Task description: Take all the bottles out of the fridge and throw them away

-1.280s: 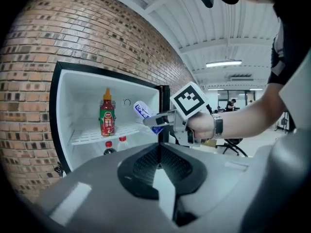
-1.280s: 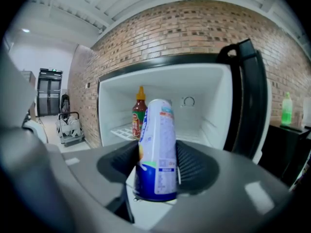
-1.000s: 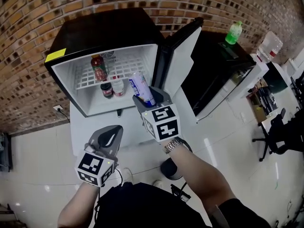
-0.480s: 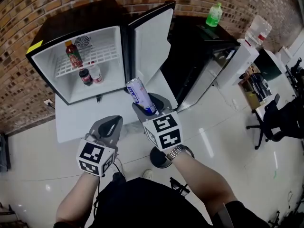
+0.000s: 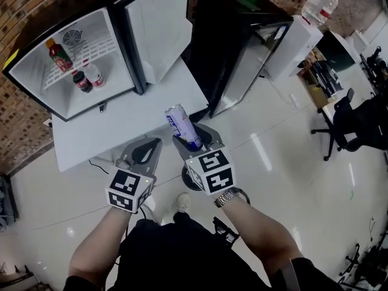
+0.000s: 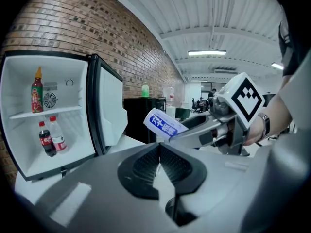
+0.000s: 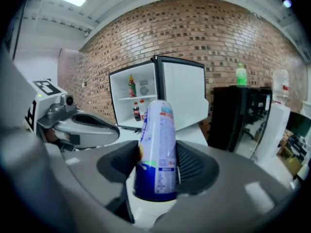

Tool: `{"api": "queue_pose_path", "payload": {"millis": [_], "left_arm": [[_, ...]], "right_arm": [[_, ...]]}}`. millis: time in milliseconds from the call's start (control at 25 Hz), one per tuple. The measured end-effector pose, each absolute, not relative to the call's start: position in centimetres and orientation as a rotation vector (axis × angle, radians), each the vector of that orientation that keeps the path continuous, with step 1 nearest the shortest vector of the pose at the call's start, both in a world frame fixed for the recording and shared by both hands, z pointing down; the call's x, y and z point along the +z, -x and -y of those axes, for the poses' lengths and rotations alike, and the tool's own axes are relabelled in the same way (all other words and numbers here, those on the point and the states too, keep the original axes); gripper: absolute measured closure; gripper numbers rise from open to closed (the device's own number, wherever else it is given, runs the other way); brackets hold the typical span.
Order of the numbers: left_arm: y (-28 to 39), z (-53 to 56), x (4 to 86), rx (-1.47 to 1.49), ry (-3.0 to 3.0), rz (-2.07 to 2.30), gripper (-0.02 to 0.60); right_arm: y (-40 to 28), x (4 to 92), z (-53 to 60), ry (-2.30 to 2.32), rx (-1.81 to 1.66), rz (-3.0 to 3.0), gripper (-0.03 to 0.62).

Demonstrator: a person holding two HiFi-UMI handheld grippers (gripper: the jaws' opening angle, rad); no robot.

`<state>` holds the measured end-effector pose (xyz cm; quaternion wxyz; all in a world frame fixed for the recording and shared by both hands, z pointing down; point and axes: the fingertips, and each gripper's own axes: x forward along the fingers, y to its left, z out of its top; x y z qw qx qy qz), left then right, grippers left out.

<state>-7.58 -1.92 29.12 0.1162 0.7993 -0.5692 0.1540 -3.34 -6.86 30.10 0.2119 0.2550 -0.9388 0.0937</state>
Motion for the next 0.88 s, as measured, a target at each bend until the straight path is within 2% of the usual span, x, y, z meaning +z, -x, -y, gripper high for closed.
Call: {"api": "queue_pose_path", "payload": {"millis": [400,880], "left_arm": [[2.5,3.0,38.1,0.594,-2.362,1.417,0.578],[-3.7,2.3,55.7,0.764,-2.248,1.153,0.578]], "right_arm": [[-2.6,40.6,5.4,-0.857,0.494,2.431,0.353],[-7.9,57.7,2.6,-0.993,0.787,2.179,0.353]]}}
